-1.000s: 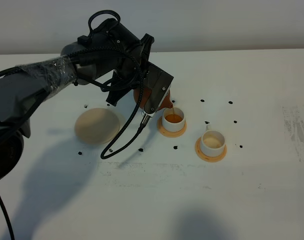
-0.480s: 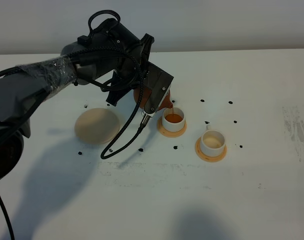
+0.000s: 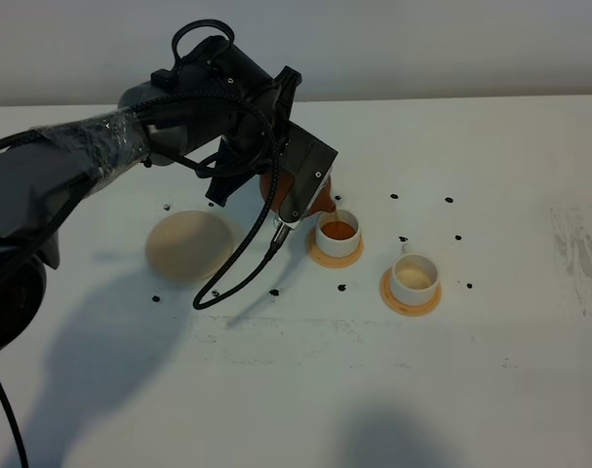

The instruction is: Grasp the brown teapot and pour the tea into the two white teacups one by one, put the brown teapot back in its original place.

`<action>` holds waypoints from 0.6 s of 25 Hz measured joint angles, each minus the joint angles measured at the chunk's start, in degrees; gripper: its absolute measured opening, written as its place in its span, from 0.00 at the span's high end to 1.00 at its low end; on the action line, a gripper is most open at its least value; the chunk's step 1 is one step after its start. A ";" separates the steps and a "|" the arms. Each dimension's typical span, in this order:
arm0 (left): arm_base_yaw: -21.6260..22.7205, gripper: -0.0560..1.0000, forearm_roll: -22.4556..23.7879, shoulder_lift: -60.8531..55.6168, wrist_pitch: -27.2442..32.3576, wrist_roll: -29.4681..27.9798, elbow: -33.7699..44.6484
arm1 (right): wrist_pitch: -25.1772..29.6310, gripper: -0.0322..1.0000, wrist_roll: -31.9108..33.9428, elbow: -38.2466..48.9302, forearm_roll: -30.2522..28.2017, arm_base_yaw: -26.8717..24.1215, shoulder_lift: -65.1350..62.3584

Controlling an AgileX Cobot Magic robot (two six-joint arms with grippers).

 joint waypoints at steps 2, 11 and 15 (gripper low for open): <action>0.00 0.86 0.00 0.00 0.00 0.94 0.00 | 0.00 0.58 -0.33 0.00 0.00 0.00 0.00; 0.00 0.86 0.05 0.00 -1.13 2.59 0.00 | 0.00 0.58 -0.33 0.00 0.00 0.00 0.00; 0.00 0.86 0.05 0.00 -1.49 2.60 0.00 | 0.00 0.58 0.00 0.00 0.00 0.00 0.00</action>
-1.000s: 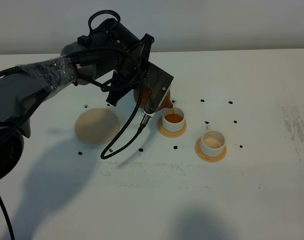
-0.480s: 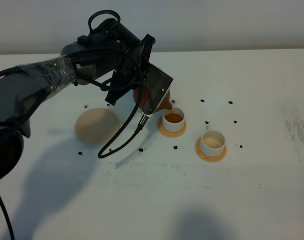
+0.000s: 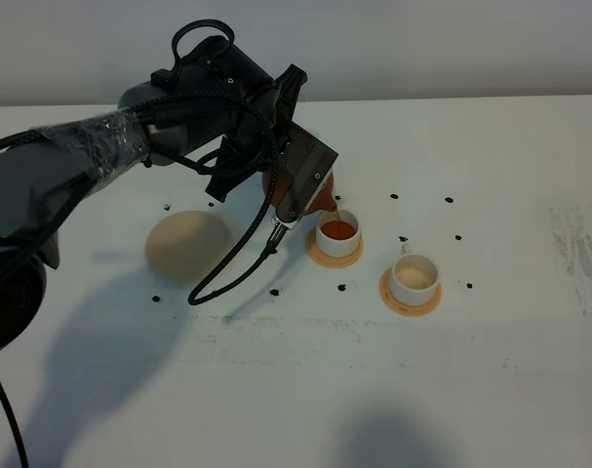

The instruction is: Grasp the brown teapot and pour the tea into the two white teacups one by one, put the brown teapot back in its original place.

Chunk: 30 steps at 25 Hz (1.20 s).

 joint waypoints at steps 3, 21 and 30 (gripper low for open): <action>0.00 0.86 0.00 0.00 -0.19 0.05 0.00 | 0.00 0.58 0.00 0.00 0.00 0.00 0.00; 0.00 0.86 0.16 -0.14 -1.53 0.22 0.00 | 0.00 0.58 0.00 0.00 0.00 0.00 0.00; 0.00 0.86 0.16 -0.14 -1.53 1.46 0.00 | 0.00 0.58 -0.33 0.00 0.00 0.00 0.00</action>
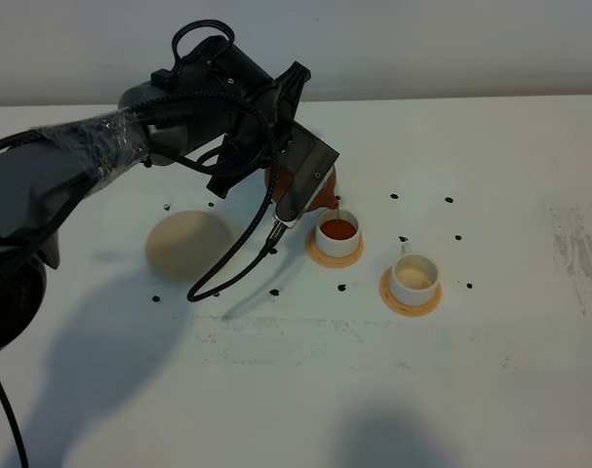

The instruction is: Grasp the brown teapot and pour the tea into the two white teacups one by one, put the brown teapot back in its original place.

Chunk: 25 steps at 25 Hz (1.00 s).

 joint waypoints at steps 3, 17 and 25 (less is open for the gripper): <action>0.00 0.86 0.00 0.00 0.00 0.05 0.00 | 0.00 0.58 0.00 0.00 0.00 0.00 0.00; 0.00 0.86 0.05 0.00 0.00 0.06 0.00 | 0.00 0.58 0.00 0.00 0.00 0.00 0.00; 0.00 0.86 0.05 0.00 0.00 0.16 0.00 | 0.00 0.58 0.33 0.00 0.00 0.00 0.00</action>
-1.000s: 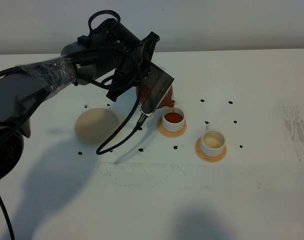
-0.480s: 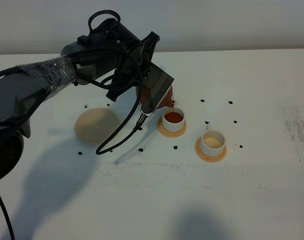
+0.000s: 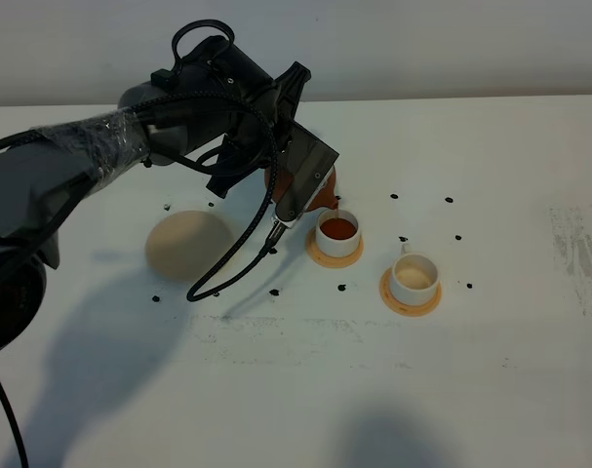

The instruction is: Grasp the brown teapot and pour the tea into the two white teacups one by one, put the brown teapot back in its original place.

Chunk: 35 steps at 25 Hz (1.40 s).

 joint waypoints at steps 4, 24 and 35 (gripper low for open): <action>0.00 0.86 0.00 0.00 -0.17 0.24 0.00 | 0.00 0.58 0.00 0.00 0.00 0.00 0.00; -0.15 0.86 -0.23 0.00 -3.36 4.55 0.00 | 0.00 0.58 -0.33 0.00 0.00 0.00 0.00; -0.57 0.86 -0.19 0.00 -4.99 6.63 0.00 | 0.00 0.58 0.00 0.00 0.00 0.00 0.00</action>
